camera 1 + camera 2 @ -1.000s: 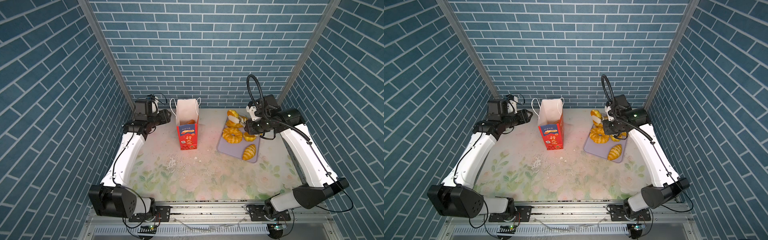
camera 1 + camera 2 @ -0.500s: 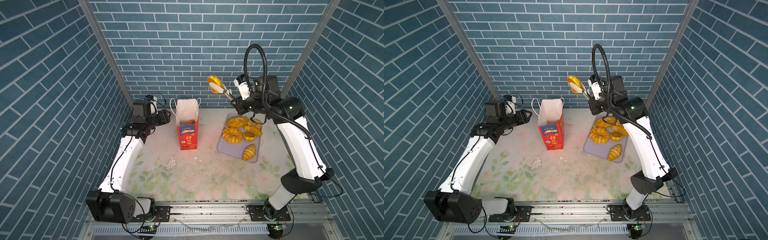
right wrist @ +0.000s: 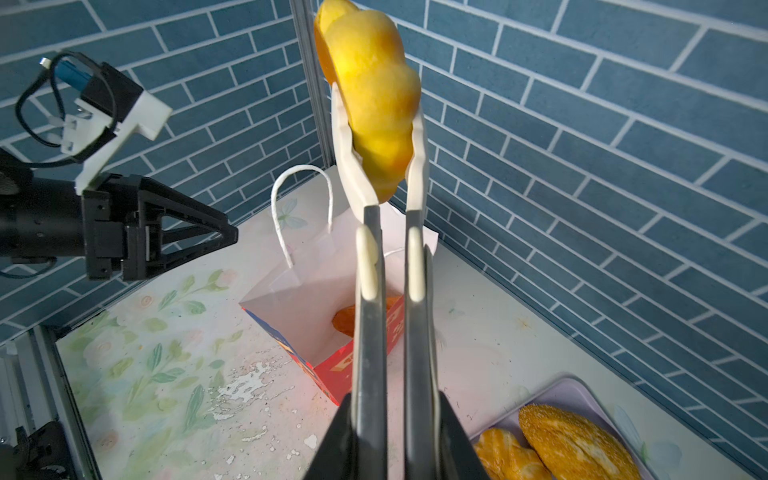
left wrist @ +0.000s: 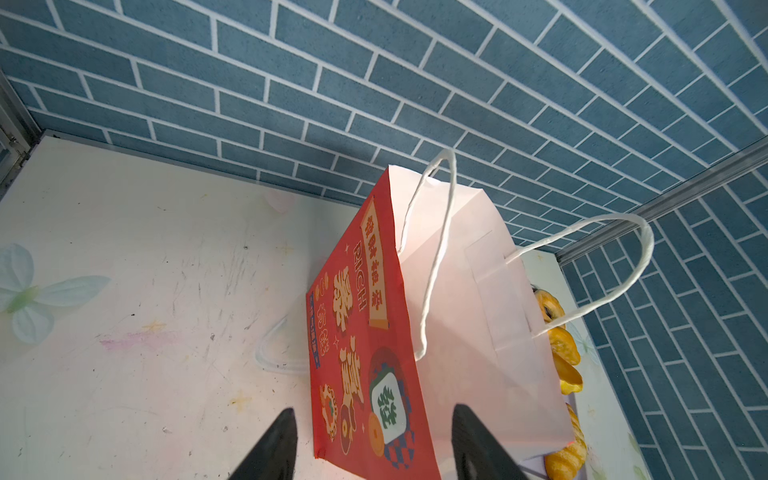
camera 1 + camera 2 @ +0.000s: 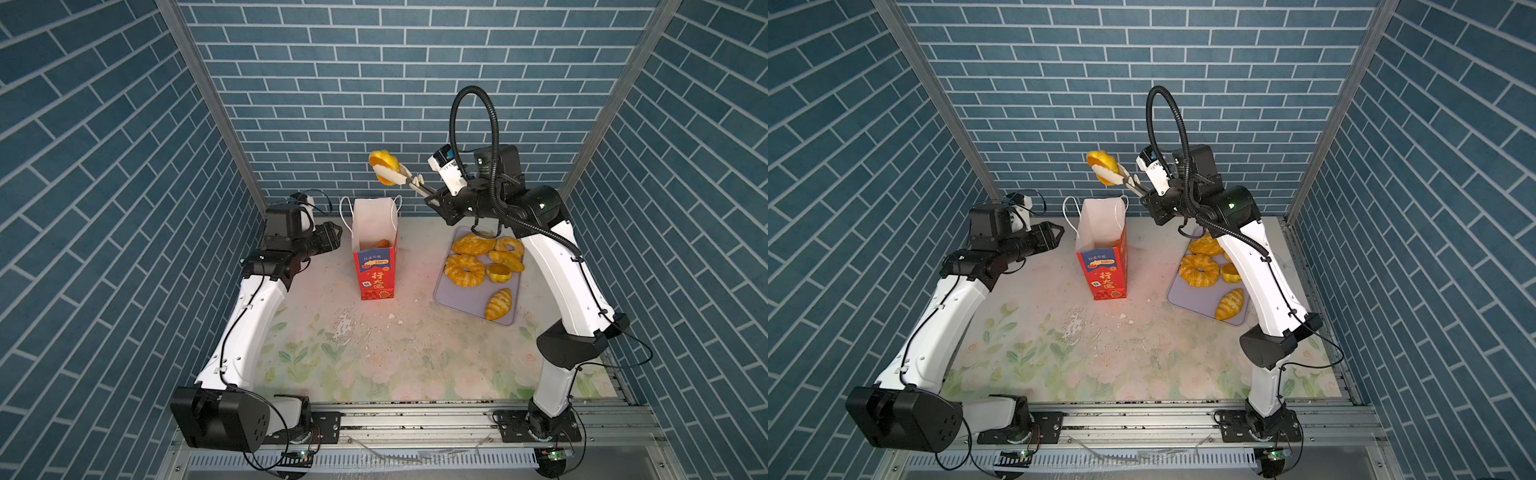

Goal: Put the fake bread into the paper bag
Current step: 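Lift the yellow bun with the tongs and drop it into the bag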

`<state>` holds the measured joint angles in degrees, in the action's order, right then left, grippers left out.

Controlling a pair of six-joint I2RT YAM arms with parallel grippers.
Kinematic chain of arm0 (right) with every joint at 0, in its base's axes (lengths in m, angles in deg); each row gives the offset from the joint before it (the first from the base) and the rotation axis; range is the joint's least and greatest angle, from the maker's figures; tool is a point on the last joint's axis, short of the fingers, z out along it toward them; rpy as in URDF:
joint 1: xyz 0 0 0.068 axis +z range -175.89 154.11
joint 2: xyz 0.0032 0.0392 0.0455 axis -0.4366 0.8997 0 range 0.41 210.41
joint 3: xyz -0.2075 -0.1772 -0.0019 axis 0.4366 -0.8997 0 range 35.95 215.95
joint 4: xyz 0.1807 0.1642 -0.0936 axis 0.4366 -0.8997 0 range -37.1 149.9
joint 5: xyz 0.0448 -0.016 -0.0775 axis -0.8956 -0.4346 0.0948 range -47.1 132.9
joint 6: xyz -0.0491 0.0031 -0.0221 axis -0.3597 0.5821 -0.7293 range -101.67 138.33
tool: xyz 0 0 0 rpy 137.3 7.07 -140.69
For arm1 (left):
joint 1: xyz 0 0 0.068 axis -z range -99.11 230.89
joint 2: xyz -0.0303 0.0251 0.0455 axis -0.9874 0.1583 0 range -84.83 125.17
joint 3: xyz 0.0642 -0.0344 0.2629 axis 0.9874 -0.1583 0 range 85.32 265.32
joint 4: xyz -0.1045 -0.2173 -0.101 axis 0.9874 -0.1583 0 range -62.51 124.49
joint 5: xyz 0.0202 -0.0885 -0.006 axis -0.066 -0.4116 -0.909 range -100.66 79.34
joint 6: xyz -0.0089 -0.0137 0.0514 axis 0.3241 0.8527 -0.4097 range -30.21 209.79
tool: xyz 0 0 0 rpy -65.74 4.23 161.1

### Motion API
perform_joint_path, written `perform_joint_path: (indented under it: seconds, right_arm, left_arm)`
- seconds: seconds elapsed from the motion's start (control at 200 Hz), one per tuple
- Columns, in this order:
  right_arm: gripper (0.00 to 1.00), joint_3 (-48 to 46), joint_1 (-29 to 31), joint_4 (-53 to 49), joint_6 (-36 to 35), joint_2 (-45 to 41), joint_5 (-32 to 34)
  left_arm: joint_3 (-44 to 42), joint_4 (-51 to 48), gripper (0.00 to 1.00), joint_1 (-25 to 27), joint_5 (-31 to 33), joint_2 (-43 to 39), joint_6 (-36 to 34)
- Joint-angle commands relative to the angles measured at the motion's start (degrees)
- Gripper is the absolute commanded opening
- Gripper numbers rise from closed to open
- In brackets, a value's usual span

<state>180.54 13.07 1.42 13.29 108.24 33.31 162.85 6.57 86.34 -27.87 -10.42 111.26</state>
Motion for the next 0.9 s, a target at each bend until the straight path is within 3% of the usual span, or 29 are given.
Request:
perform_joint_path:
  seconds: [0.0,0.195,0.64,0.895]
  right_arm:
    - [0.27,2.12,0.84,1.89,-3.12,1.32,-3.34]
    - [0.27,1.23,1.86,-1.09,-4.05,3.01,-4.71]
    - [0.29,-1.34,2.88,-7.87,-5.24,4.84,-0.14]
    - [0.48,-1.05,3.63,-9.64,-5.86,5.12,2.70]
  left_arm:
    - [-0.22,0.42,0.61,0.17,-0.10,0.12,-0.12]
    - [-0.15,0.15,0.61,0.16,0.27,0.56,-0.14]
    - [0.07,0.06,0.61,0.17,-0.10,0.76,-0.08]
    - [0.20,-0.07,0.61,0.15,-0.50,0.88,0.04]
